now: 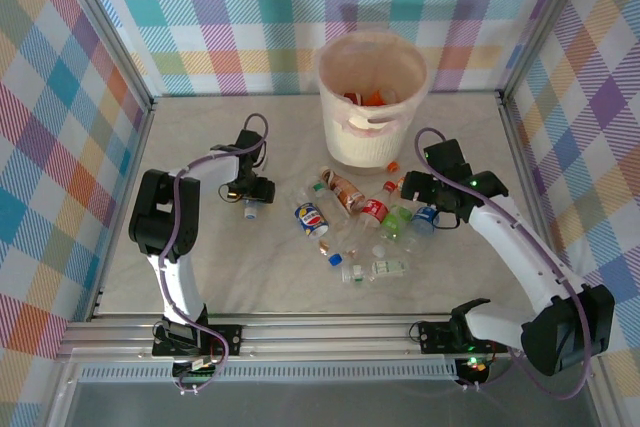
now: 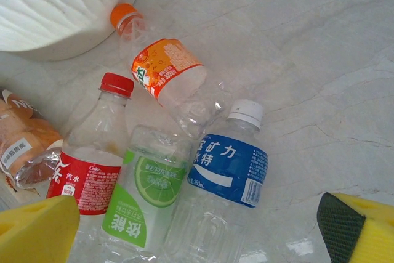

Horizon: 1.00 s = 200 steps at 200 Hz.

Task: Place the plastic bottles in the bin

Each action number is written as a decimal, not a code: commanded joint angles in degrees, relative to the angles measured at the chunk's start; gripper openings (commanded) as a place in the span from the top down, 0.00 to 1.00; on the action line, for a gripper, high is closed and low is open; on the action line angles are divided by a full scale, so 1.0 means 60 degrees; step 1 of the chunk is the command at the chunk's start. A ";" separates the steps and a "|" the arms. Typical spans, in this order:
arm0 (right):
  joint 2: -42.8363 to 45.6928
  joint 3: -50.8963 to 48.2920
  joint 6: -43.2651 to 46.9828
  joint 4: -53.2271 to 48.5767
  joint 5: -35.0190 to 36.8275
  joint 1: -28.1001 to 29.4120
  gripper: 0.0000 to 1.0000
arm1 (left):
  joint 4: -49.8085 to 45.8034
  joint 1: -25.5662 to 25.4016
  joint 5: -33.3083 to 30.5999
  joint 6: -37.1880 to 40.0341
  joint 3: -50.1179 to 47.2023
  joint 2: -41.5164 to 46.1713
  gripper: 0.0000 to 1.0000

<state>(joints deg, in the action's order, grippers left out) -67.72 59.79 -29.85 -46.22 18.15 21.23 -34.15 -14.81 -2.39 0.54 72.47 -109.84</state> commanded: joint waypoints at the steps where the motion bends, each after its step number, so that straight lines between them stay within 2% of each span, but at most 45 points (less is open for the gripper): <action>1: 0.0001 0.0053 -0.0285 0.0131 -0.0126 0.0035 0.00 | -0.0066 0.0095 -0.0082 -0.0104 -0.0234 0.0530 0.42; 24: 0.0073 0.0033 -0.0358 0.0342 -0.0369 0.0035 0.00 | 0.0005 0.0080 0.0242 -0.0232 -0.0310 0.1121 0.46; 68: 0.0106 -0.0095 -0.0306 0.1174 -0.1698 0.0035 0.00 | 0.0617 -0.0186 0.1179 -0.0710 -0.0938 0.3085 0.49; 103: 0.0320 -0.0632 -0.0337 0.2966 -0.3857 0.0043 0.00 | 0.1417 -0.0794 0.2379 -0.1214 -0.1444 0.4526 0.52; 150: 0.0176 -0.1230 -0.0831 0.5906 -0.6848 0.0202 0.00 | 0.2370 -0.1953 0.3760 -0.1372 -0.1864 0.5624 0.51; 200: -0.0198 -0.1290 -0.1424 0.9076 -0.9247 0.0616 0.00 | 0.3602 -0.2430 0.5417 -0.1285 -0.2209 0.6547 0.50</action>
<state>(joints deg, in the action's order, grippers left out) -67.70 51.96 -35.83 -6.07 -26.48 23.42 -19.03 -28.42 23.20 -6.70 60.31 -73.95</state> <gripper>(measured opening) 0.996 0.586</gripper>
